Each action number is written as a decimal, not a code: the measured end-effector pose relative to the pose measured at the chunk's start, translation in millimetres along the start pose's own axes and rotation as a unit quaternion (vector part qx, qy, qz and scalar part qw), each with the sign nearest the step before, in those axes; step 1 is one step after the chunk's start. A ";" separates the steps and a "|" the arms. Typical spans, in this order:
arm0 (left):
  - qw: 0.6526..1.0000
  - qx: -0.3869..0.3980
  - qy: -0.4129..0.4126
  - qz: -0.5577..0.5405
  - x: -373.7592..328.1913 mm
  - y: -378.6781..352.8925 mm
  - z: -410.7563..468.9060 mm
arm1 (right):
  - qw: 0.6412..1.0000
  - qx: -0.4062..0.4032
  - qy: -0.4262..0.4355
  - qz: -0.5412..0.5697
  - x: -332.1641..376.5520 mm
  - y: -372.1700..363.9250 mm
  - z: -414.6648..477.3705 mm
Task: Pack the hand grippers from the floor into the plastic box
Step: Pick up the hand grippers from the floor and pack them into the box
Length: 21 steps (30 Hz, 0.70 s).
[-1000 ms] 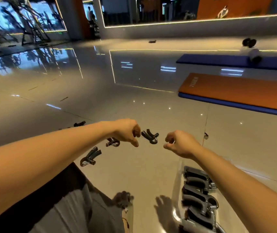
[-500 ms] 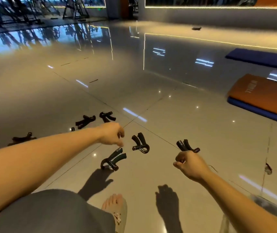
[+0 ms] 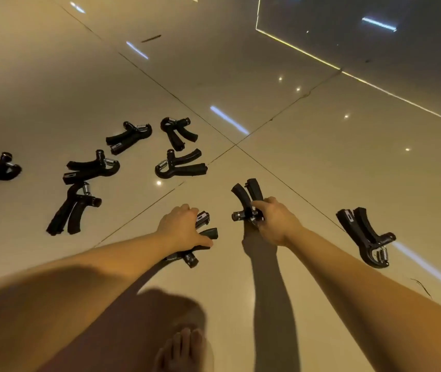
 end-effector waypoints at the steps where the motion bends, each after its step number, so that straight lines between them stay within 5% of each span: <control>1: 1.000 -0.006 -0.001 -0.009 -0.2 -7.0 6.3 | 1.000 0.013 -0.001 -0.013 -3.1 -5.0 11.6; 10: 0.989 0.020 -0.149 0.001 -16.2 -18.9 27.0 | 0.984 0.007 0.003 -0.176 -4.0 -7.1 7.4; 13: 0.986 0.031 -0.161 0.015 -9.8 -22.2 16.4 | 0.961 -0.006 0.083 -0.262 3.0 -3.9 8.3; 16: 0.985 0.031 -0.160 0.046 -7.9 -21.9 -0.9 | 0.917 0.042 0.177 -0.355 4.3 -15.5 9.7; 21: 0.995 -0.088 -0.051 -0.023 -1.1 -32.8 -28.5 | 0.906 0.022 0.154 -0.394 -6.7 -19.3 -4.5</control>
Point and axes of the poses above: each hand's wrist, its own z-axis towards the middle knuckle, its own y-axis out of the back of the hand, x = y × z, the point moved 5 cm from there along z, towards the middle knuckle, and after that the axes turned 14 degrees about z, right-handed, at the moved point
